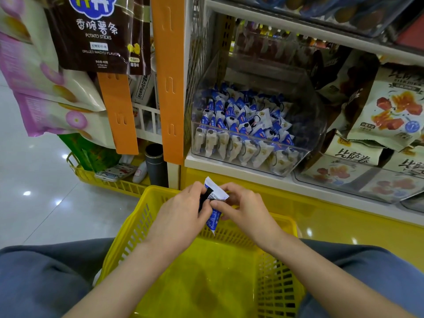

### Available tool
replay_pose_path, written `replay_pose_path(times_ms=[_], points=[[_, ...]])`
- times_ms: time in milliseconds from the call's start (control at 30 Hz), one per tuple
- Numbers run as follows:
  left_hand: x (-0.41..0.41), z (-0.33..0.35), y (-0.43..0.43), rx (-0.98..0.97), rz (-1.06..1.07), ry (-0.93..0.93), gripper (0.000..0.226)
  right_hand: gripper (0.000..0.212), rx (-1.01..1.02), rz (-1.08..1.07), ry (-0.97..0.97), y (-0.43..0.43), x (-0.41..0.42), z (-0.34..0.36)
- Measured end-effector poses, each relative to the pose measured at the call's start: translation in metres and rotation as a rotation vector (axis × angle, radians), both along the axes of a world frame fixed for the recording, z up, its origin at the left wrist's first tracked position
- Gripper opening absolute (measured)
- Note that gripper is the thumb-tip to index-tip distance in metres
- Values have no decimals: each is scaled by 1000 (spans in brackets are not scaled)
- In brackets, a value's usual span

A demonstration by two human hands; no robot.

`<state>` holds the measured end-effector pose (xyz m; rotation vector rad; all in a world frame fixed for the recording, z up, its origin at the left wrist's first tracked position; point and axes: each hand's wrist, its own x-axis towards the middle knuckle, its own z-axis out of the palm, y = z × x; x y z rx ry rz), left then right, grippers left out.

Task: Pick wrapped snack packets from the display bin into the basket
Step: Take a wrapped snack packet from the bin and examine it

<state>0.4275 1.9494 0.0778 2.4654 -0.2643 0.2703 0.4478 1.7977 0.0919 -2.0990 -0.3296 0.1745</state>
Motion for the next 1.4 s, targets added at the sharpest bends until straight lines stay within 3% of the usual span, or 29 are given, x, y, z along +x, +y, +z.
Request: replay_pose_path(times_ms=[133, 300, 367, 467, 533, 633, 733, 867, 1067, 1133, 1233, 1400], points=[[4, -4, 1, -182, 19, 72, 10, 14, -39, -20, -46, 1, -1, -2], [9, -2, 2, -339, 29, 78, 12, 14, 120, -40, 53, 5, 0, 0], [9, 1, 4, -265, -26, 10, 18, 8, 242, -31, 207, 7, 0, 5], [5, 6, 5, -89, -192, -54, 15, 33, 344, -68, 414, 6, 3, 11], [1, 8, 3, 63, -256, -117, 14, 41, 263, -85, 491, 3, 5, 14], [-1, 12, 1, 250, -265, -224, 21, 36, 141, -68, 564, 1, 4, 14], [1, 14, 0, 248, -212, -271, 19, 25, 241, -106, 537, 2, 6, 13], [0, 8, -2, -33, -52, -101, 6, 29, 384, -221, 451, 7, 6, 12], [6, 0, -5, -400, 30, 25, 7, 38, 398, -154, 299, 13, 0, 5], [8, -2, -6, -480, 40, 36, 22, 40, 432, -142, 290, 14, 0, 3], [9, -1, -6, -490, 75, 46, 38, 43, 425, -97, 284, 16, -2, 0], [4, -5, -5, -290, -5, -27, 44, 29, 394, -52, 311, 19, -3, -1]])
